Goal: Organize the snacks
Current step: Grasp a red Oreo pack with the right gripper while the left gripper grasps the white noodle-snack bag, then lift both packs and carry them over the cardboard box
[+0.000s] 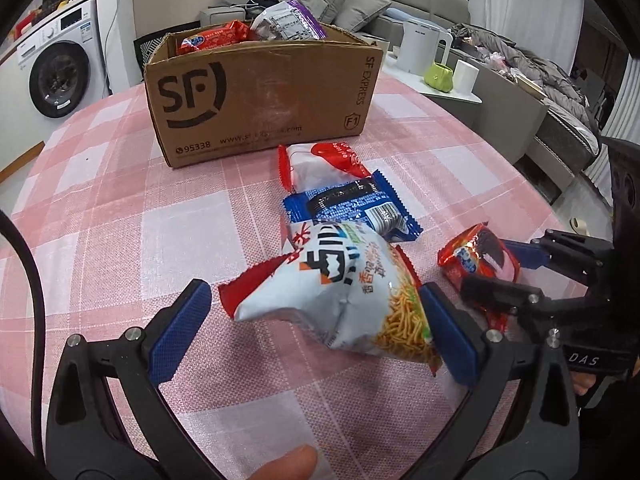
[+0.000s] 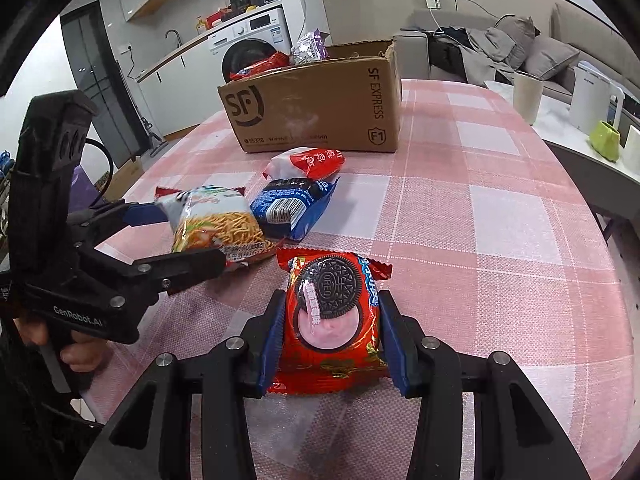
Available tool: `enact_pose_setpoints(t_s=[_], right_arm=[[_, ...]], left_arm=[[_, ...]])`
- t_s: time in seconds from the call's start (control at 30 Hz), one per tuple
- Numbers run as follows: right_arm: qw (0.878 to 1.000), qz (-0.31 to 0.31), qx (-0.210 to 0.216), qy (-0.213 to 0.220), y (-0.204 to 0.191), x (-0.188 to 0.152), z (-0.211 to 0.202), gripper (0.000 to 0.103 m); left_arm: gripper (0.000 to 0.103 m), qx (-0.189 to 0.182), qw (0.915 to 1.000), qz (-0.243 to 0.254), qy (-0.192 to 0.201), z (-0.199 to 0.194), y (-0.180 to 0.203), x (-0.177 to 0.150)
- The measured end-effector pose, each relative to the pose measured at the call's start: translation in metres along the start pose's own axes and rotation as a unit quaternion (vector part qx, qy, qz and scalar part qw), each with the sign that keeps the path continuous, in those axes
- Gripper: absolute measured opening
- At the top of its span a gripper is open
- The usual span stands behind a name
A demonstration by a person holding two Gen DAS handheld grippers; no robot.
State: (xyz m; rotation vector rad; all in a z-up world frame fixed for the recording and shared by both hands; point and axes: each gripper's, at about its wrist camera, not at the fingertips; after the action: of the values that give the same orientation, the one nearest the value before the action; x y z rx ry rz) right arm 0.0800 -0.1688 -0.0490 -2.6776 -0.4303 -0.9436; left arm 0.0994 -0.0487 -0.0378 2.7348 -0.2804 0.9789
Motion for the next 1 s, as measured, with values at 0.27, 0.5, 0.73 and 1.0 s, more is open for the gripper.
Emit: enact_pose_setpoints(t_s=[0.27,0.5,0.73,1.0], right_arm=[[1.000,0.000,0.003,-0.001,-0.001,0.000,0.000,0.045],[1.000,-0.001,0.005,0.004,-0.002,0.001,-0.001,0.045],[1.000,-0.003,0.003,0.014,-0.004,0.004,-0.006,0.045],[1.000,-0.006,0.003,0.028,-0.006,0.011,-0.013,0.045]], left_arm=[[0.066,-0.044,0.9985,0.030,0.014,-0.006,0.007,-0.003],[0.056,-0.054,0.9981,0.022,0.022,-0.010,0.003,-0.005],[0.054,-0.052,0.9980,0.011,0.033,-0.019,-0.006,-0.007],[0.054,-0.047,0.9965,0.003,0.069,-0.040,-0.014,-0.003]])
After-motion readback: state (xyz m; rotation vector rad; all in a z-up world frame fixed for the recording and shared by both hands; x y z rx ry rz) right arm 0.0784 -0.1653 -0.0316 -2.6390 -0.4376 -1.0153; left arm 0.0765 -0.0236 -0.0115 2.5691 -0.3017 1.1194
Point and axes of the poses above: each gripper's, at about its wrist camera, not at the fingertips, and z roughly the way its jaws point, y to its right, x to its top, and after that the axes turned 2 degrees about -x, right-handed
